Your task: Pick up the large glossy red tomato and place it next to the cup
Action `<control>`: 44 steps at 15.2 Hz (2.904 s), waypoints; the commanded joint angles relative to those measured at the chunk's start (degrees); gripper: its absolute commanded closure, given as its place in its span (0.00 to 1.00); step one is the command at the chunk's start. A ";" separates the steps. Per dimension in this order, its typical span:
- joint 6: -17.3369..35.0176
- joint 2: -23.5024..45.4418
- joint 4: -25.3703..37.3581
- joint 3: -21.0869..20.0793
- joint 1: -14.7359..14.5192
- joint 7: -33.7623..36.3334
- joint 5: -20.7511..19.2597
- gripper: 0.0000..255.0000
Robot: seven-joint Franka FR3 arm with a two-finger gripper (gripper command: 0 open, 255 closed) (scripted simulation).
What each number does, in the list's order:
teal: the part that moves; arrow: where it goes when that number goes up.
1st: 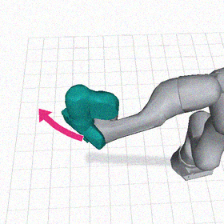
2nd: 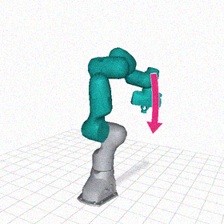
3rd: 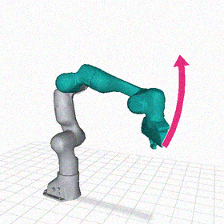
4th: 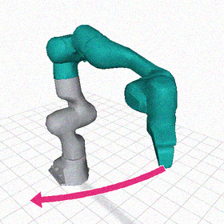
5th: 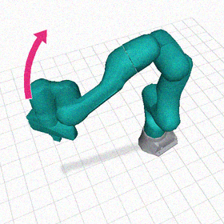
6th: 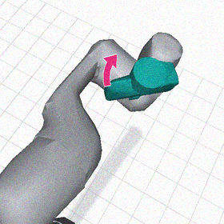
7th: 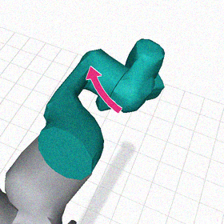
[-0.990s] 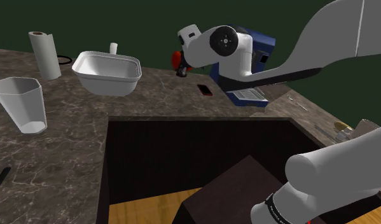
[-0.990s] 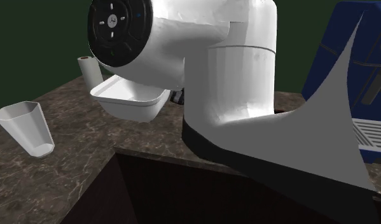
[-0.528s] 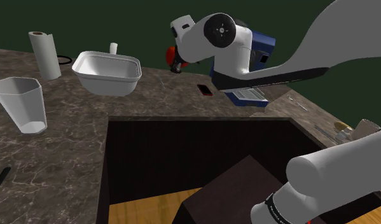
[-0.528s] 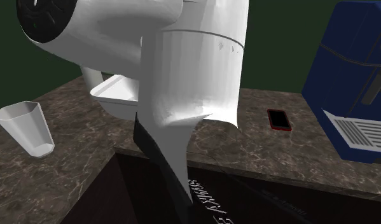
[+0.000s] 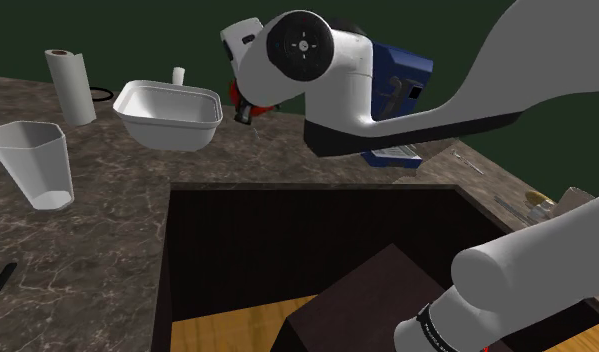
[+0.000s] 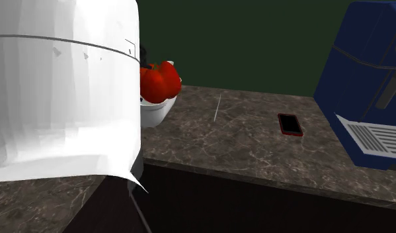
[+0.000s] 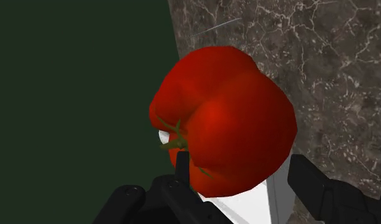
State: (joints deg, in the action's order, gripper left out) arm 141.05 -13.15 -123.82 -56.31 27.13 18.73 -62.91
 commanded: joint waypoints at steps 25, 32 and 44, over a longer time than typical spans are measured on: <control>-61.64 55.53 52.61 -1.76 -57.70 6.45 -31.17 1.00; -61.97 58.91 54.90 -0.28 -60.89 7.85 -32.73 1.00; -59.87 61.31 49.73 0.83 -59.57 13.90 -33.45 1.00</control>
State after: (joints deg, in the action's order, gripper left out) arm 81.09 47.90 -73.82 -55.60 -32.39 32.15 -96.27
